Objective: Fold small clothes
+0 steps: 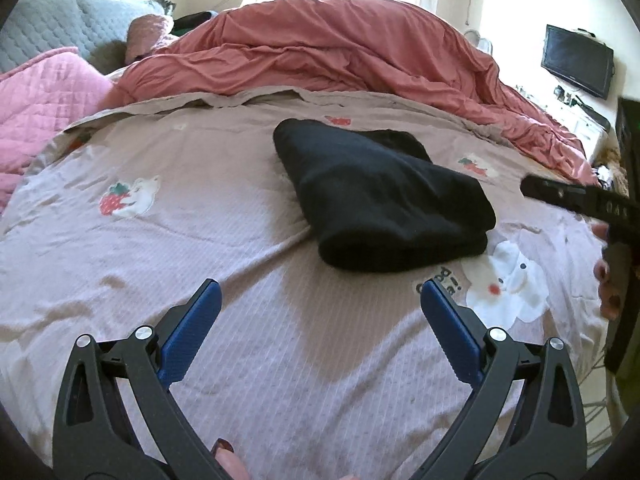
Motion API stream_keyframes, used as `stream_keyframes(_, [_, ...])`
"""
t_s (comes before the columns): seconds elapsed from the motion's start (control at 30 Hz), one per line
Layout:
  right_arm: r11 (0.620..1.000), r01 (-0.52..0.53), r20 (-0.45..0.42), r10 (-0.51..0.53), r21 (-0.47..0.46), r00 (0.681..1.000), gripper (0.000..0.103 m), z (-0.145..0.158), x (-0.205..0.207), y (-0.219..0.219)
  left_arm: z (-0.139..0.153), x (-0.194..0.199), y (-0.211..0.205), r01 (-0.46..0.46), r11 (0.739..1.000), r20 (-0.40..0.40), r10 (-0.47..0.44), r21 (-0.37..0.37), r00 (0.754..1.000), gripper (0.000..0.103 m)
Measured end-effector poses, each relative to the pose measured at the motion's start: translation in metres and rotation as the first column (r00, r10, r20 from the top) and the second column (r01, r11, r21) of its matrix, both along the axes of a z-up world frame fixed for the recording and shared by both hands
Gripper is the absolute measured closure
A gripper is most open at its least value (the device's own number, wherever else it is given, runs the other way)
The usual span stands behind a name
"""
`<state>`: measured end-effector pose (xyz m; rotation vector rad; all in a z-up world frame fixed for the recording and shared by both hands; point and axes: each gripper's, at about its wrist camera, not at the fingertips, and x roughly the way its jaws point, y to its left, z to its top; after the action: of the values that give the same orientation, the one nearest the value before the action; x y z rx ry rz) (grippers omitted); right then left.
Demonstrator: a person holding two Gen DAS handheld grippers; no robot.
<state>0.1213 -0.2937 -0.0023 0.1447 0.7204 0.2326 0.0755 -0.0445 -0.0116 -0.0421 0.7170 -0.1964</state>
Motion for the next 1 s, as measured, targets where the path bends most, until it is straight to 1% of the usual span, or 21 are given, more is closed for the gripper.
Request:
stream_keyframes(0.07, [1.0,0.006,-0.017,-0.006,0.014,1.0,0.005,-0.007,-0.008,0.001,-0.001,-0.002,0.005,-0.011,1.0,-0.024,0.011,-0.016,1.0,0.01])
stream_keyframes(0.17, [1.0,-0.008,-0.039,0.008,0.004,0.999,0.005,-0.017,-0.019,0.007,-0.005,-0.004,0.011,-0.027,0.999,-0.063,0.025,-0.032,0.998,0.01])
stream_keyframes(0.3, [0.999,-0.032,-0.053,0.03,-0.037,0.998,0.005,-0.028,-0.029,0.021,-0.008,-0.007,0.013,-0.045,0.999,-0.089,0.043,-0.027,0.995,0.01])
stream_keyframes(0.37, [0.999,-0.043,-0.069,0.042,-0.018,0.997,0.005,-0.032,-0.029,0.025,-0.009,-0.008,0.013,-0.047,0.999,-0.098,0.045,-0.021,0.994,0.01])
stream_keyframes(0.5, [0.998,-0.052,-0.066,0.051,-0.017,0.997,0.005,-0.031,-0.03,0.03,-0.01,-0.009,0.012,-0.05,0.999,-0.102,0.048,-0.008,0.994,0.01])
stream_keyframes(1.0, [0.998,-0.059,-0.076,0.058,-0.019,0.995,0.005,-0.032,-0.029,0.033,-0.011,-0.007,0.013,-0.059,0.998,-0.111,0.059,-0.002,0.992,0.01])
